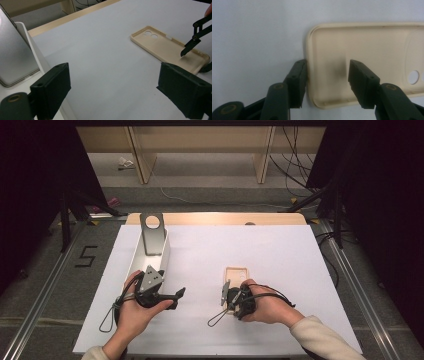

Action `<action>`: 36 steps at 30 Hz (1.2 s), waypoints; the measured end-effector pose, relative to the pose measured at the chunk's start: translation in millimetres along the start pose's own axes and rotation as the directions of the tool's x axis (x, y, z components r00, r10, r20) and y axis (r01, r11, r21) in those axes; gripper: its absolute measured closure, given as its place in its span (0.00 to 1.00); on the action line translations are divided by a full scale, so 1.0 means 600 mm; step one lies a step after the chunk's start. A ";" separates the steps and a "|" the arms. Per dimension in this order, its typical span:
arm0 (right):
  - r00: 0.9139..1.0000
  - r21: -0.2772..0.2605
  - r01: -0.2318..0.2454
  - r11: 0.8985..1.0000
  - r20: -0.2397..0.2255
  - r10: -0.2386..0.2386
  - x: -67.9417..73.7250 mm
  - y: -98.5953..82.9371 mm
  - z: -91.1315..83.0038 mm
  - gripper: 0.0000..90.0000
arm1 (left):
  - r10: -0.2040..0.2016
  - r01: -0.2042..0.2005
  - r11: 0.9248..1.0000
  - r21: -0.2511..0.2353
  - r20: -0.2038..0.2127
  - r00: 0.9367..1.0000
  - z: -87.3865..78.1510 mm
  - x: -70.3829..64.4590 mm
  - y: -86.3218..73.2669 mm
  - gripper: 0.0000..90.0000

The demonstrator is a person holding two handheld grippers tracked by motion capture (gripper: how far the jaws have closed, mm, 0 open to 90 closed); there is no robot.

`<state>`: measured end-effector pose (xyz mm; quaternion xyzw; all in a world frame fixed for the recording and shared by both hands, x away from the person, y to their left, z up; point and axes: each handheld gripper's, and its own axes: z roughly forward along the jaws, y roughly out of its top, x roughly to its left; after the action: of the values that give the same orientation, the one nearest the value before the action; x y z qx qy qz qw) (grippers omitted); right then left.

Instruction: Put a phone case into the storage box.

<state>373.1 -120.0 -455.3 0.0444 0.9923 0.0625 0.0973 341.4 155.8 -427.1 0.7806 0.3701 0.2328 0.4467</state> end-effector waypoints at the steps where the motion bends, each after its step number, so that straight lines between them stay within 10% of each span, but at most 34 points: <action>1: 1.000 0.012 0.002 1.000 -0.005 -0.002 0.000 0.001 -0.001 0.58 | 0.000 0.000 1.000 0.000 0.000 1.000 0.000 0.000 0.000 0.12; 22: 0.997 0.041 0.069 0.997 -0.039 -0.068 0.018 0.009 -0.004 0.93 | 0.005 -0.005 1.000 0.006 0.008 1.000 0.002 -0.001 -0.001 0.12; 36: 0.998 0.026 0.051 0.998 -0.040 -0.050 0.020 0.007 -0.004 0.96 | 0.003 -0.003 1.000 0.006 0.009 1.000 0.003 -0.002 -0.002 0.12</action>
<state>361.3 -115.3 -454.4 0.0192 0.9956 0.0476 0.0789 341.7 154.4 -428.9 0.7835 0.3677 0.2286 0.4457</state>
